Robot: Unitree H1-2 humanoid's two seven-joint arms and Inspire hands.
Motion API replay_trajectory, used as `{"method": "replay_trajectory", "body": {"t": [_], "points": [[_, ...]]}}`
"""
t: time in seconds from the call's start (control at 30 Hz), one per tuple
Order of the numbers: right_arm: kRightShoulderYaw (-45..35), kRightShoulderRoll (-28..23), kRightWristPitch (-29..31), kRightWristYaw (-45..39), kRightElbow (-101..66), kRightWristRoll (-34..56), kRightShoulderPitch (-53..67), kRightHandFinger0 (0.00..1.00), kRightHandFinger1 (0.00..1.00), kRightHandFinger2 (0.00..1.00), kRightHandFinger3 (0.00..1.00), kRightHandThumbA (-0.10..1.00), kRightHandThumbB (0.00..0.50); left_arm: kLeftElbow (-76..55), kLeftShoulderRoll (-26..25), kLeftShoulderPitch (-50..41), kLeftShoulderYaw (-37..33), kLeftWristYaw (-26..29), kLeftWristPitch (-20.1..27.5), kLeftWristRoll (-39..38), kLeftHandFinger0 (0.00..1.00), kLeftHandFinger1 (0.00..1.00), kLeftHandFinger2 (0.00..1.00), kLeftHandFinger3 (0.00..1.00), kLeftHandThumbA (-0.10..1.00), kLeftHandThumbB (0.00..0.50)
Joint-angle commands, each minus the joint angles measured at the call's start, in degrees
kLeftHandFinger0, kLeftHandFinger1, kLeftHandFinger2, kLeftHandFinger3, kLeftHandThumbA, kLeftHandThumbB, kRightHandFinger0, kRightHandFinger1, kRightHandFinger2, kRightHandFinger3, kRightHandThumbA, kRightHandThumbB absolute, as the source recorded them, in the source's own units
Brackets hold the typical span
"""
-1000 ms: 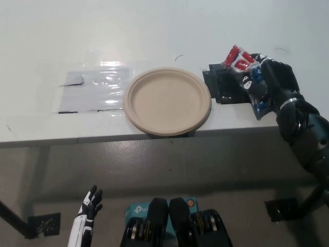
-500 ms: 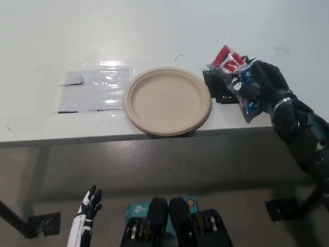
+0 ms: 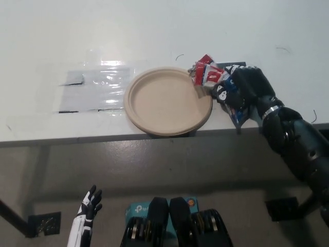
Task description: The robot picks up a small bag of sunflower seeds on the right hand side and take it to the empty plate on the left hand side then pours some sunflower seeds on to the plate.
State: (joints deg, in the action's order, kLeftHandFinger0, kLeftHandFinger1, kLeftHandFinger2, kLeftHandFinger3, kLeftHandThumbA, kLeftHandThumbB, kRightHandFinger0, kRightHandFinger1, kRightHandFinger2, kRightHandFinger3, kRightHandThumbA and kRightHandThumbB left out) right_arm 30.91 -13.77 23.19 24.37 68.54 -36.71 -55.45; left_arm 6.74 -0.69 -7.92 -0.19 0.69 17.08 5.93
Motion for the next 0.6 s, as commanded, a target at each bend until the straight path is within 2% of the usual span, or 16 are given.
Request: {"method": "replay_trajectory", "body": {"t": [0.0, 0.07, 0.1, 0.17, 0.2, 0.23, 0.43, 0.53, 0.57], "points": [[2.3, -0.4, 3.7, 6.8, -2.4, -2.8, -1.3, 0.0, 0.19, 0.58, 0.45, -0.1, 0.103, -1.4, -0.3, 0.1, -0.3, -0.2, 0.5, -0.5, 1.0, 1.0, 1.0, 1.0, 1.0, 0.018], [2.8, -0.6, 3.7, 7.4, -2.6, -2.8, -1.3, 0.0, 0.19, 0.6, 0.45, -0.1, 0.105, -1.2, -0.3, 0.2, -0.3, 0.0, 0.7, -0.3, 1.0, 1.0, 1.0, 1.0, 1.0, 0.014], [3.1, -0.8, 3.7, 7.6, -2.9, -2.8, -1.3, 0.0, 0.2, 0.63, 0.5, -0.1, 0.108, -1.3, -0.4, 0.2, -0.3, -0.1, 0.5, -0.2, 1.0, 1.0, 1.0, 1.0, 1.0, 0.013], [3.6, -1.0, 3.7, 8.0, -2.8, -3.1, -1.4, 0.0, 0.22, 0.66, 0.52, -0.1, 0.091, -1.6, -0.4, 0.2, -0.4, -0.1, 0.3, -0.2, 1.0, 1.0, 1.0, 1.0, 1.0, 0.0], [3.8, -1.1, 3.7, 8.4, -2.8, -3.3, -1.4, 0.0, 0.23, 0.66, 0.52, -0.1, 0.105, -1.6, -0.4, 0.3, -0.4, -0.2, 0.4, -0.1, 1.0, 1.0, 1.0, 1.0, 1.0, 0.0], [4.1, -1.3, 3.7, 8.8, -3.0, -3.6, -1.5, 0.0, 0.24, 0.68, 0.55, -0.1, 0.098, -1.5, -0.5, 0.3, -0.4, -0.3, 0.6, -0.2, 1.0, 1.0, 1.0, 1.0, 1.0, 0.0], [6.1, -2.3, 3.7, 10.5, -3.8, -4.6, -1.8, 0.0, 0.23, 0.65, 0.54, -0.1, 0.101, -1.3, -0.7, 0.6, -0.6, -0.2, 0.4, 0.3, 1.0, 1.0, 1.0, 1.0, 1.0, 0.0], [8.2, -3.1, 3.7, 13.2, -4.0, -7.8, -2.6, 0.0, 0.23, 0.64, 0.52, -0.1, 0.134, -1.3, -1.0, 0.8, -0.7, -0.3, 0.4, 0.7, 1.0, 1.0, 1.0, 1.0, 1.0, 0.009], [8.8, -3.3, 3.7, 13.6, -4.1, -8.4, -2.8, 0.0, 0.21, 0.61, 0.47, -0.1, 0.156, -1.2, -1.0, 1.0, -0.7, -0.2, 0.4, 0.7, 1.0, 1.0, 1.0, 1.0, 1.0, 0.013]]}}
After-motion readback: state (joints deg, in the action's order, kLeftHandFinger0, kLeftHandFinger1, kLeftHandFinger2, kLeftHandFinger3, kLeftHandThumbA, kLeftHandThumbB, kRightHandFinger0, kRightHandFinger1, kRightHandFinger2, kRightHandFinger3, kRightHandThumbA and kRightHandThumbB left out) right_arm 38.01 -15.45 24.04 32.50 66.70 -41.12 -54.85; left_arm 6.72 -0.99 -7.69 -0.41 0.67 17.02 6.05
